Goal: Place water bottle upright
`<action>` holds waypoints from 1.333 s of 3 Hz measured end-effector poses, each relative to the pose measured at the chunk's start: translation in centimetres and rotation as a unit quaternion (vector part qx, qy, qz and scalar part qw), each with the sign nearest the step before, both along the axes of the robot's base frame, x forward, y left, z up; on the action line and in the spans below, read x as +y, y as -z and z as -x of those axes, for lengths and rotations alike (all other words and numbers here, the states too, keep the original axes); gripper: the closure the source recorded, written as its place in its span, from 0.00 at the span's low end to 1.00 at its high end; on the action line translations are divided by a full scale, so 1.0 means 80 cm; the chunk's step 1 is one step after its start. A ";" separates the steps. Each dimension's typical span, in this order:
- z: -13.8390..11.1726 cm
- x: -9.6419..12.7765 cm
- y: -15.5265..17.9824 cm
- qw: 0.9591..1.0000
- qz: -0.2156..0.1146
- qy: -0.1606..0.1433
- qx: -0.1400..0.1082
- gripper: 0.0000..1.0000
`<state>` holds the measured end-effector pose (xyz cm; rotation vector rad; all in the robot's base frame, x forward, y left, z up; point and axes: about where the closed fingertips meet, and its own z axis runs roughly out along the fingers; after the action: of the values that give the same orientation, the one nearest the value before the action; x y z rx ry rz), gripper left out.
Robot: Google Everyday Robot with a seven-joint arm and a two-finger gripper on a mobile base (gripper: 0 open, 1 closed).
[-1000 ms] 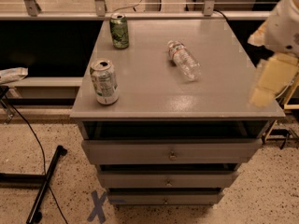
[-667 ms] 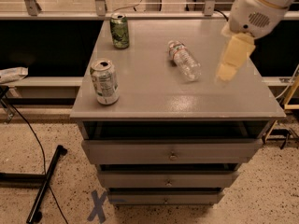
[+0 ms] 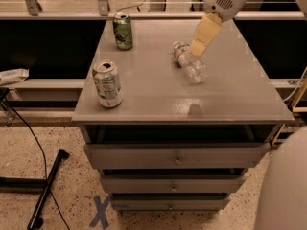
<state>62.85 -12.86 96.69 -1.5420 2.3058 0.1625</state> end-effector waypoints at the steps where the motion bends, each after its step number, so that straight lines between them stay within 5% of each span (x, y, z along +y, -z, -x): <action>1: -0.007 0.004 0.001 1.000 -0.004 0.001 -0.007 0.00; 2: -0.023 0.015 0.005 1.000 0.009 0.015 -0.007 0.00; 3: -0.059 0.029 0.018 0.997 0.037 0.061 -0.003 0.00; 4: -0.093 0.028 0.039 0.989 0.050 0.138 0.001 0.00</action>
Offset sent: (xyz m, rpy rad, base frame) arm 0.0437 0.0282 -0.0036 -0.1155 0.0246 -0.1075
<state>70.32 -10.65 93.59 -1.2477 2.5322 -0.0230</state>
